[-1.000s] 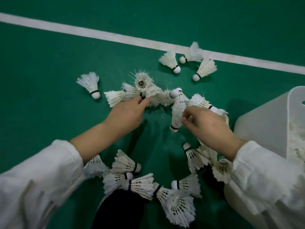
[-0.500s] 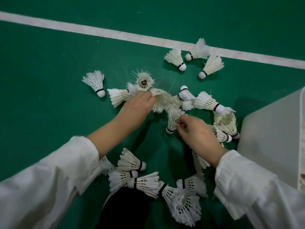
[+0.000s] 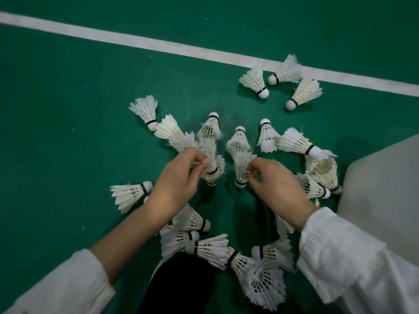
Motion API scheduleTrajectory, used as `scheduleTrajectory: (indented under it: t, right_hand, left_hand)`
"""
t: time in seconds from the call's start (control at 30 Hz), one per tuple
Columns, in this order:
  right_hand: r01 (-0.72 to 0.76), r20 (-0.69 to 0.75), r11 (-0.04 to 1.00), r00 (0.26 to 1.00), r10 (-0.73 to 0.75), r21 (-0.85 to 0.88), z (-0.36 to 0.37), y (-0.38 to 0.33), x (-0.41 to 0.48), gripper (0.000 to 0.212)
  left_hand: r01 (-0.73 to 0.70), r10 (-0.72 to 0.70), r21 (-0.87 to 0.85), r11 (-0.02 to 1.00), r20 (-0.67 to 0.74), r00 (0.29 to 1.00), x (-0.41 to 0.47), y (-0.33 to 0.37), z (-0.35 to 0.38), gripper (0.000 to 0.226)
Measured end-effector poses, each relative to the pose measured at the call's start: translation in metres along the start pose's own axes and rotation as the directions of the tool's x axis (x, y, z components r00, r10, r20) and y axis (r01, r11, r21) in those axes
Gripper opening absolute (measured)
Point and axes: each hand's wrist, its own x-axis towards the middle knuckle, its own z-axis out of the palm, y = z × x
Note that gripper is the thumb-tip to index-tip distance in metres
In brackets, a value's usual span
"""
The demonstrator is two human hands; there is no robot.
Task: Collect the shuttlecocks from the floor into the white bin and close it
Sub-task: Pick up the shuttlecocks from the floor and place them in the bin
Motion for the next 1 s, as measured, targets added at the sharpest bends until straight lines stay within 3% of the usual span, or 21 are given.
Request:
scheduleTrajectory:
  t: [0.23, 0.37, 0.5, 0.73, 0.83, 1.0]
  right_hand:
    - [0.012, 0.010, 1.000, 1.000, -0.012, 0.018, 0.001, -0.002, 0.000, 0.015]
    - [0.027, 0.000, 0.999, 1.000, -0.027, 0.026, 0.001, -0.004, 0.002, 0.015]
    - [0.027, 0.008, 0.999, 1.000, -0.028, 0.042, 0.003, -0.007, 0.005, 0.015]
    - [0.050, -0.012, 0.998, 0.999, -0.049, 0.048, 0.000, -0.009, 0.006, 0.015]
    - [0.072, -0.020, 0.996, 0.997, -0.071, 0.054, -0.003, -0.009, 0.005, 0.015]
    - [0.118, -0.068, 0.989, 0.991, -0.112, 0.084, -0.014, -0.010, -0.003, 0.014]
  left_hand:
    - [0.159, -0.172, -0.104, 0.982, -0.128, 0.977, -0.002, 0.000, -0.029, 0.018]
    - [0.337, -0.376, -0.193, 0.921, -0.226, 0.899, 0.017, -0.027, -0.042, 0.032]
    - [0.495, -0.520, -0.179, 0.850, -0.143, 0.842, 0.043, -0.054, -0.043, 0.039]
    - [0.511, -0.536, -0.212, 0.833, -0.081, 0.840, 0.051, -0.055, -0.037, 0.022]
    - [0.470, -0.478, -0.175, 0.865, -0.008, 0.878, 0.047, -0.051, -0.032, 0.019]
    - [0.361, -0.362, -0.021, 0.932, -0.087, 0.928, 0.034, -0.023, -0.051, 0.018]
